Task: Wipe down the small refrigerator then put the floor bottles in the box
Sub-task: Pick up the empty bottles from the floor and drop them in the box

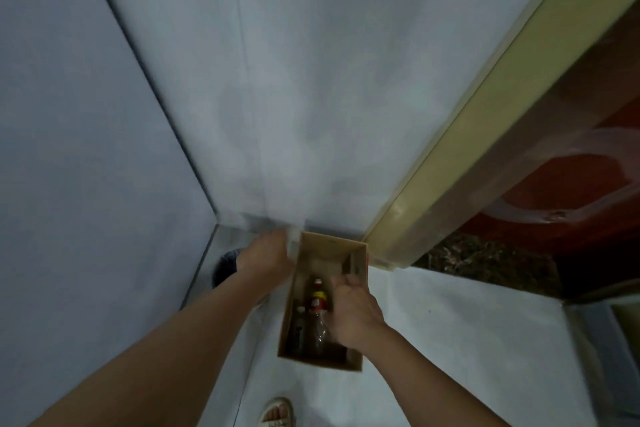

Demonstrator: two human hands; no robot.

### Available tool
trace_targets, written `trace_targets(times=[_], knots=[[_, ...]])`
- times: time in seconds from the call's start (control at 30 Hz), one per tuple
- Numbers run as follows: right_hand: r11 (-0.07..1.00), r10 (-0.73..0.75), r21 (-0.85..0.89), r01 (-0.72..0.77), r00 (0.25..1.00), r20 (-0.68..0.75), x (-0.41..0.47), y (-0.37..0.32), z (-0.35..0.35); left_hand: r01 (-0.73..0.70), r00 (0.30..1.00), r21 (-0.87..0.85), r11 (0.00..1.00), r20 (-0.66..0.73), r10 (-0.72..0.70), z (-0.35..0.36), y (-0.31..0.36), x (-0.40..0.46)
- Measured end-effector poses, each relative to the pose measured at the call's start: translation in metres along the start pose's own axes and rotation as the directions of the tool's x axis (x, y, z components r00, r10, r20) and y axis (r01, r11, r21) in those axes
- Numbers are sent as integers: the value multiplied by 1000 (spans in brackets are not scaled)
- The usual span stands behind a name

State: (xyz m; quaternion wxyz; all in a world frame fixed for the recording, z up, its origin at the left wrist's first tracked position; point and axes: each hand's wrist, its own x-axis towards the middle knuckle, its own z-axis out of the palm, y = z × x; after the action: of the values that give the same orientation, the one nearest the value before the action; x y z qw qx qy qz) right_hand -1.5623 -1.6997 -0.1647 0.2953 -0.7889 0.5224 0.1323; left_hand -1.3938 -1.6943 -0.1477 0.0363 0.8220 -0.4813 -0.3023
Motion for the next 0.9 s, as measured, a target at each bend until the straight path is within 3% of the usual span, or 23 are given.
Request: trace_targets(times=[0.3, 0.5, 0.67, 0.9], knots=[[953, -277, -94, 288, 954, 118, -69, -57, -10, 218, 971, -12, 976, -99, -219, -42, -49, -129], [819, -474, -218, 530, 841, 261, -129, -104, 7, 417, 887, -120, 901, -165, -432, -41, -91, -241], [679, -563, -256, 688, 712, 419, -188, -161, 42, 567, 766, -211, 796, -220, -604, -35, -141, -347], [454, -682, -237, 859, 506, 528, -289, -259, 108, 708, 531, -412, 574, -225, -817, -17, -224, -498]])
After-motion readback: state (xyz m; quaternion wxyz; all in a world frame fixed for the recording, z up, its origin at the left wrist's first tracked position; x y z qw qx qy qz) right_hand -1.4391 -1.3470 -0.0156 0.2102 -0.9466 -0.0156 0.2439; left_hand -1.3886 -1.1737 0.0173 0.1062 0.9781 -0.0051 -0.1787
